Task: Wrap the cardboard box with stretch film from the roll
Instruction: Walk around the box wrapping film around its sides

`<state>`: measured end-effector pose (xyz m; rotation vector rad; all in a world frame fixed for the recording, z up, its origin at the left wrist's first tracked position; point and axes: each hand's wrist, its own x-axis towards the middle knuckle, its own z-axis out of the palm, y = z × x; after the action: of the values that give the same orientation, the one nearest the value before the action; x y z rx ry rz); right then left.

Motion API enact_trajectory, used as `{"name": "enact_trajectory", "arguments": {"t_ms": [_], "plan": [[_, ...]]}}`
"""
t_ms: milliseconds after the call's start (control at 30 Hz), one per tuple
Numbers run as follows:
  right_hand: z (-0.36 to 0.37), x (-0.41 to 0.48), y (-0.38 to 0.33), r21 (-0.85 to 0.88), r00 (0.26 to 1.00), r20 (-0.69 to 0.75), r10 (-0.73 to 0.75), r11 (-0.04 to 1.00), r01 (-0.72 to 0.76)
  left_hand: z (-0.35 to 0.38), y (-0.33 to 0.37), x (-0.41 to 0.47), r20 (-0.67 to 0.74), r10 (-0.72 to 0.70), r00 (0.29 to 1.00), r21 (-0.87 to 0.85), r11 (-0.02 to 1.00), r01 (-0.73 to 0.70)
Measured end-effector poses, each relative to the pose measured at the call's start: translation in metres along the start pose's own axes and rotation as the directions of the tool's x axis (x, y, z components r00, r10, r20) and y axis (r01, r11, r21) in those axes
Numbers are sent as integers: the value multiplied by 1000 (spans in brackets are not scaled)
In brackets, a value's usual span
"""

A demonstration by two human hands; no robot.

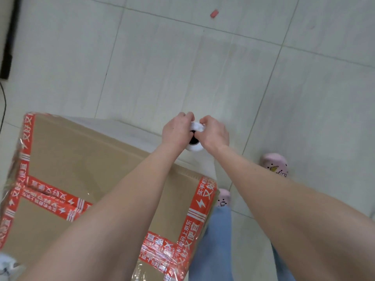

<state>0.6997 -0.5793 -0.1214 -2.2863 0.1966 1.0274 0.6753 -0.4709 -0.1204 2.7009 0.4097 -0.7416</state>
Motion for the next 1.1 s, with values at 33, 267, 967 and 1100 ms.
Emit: {"name": "enact_trajectory", "arguments": {"t_ms": [33,267,967,1100], "plan": [[0,1,0,4,1000,17,0,1000,0,-2,0,1,-8,12,1000,-2,1000,-12],[-9,8,-8,-181,1000,-7,2,983,-3,-8,4,5,-38,-139,990,-101,986,134],[8,15,-61,-143,959,276,-71,983,114,-31,-29,-9,-9,-409,912,-115,907,406],[13,11,-63,-178,955,285,-85,974,140,-33,-34,-7,29,-343,939,-79,936,344]]}}
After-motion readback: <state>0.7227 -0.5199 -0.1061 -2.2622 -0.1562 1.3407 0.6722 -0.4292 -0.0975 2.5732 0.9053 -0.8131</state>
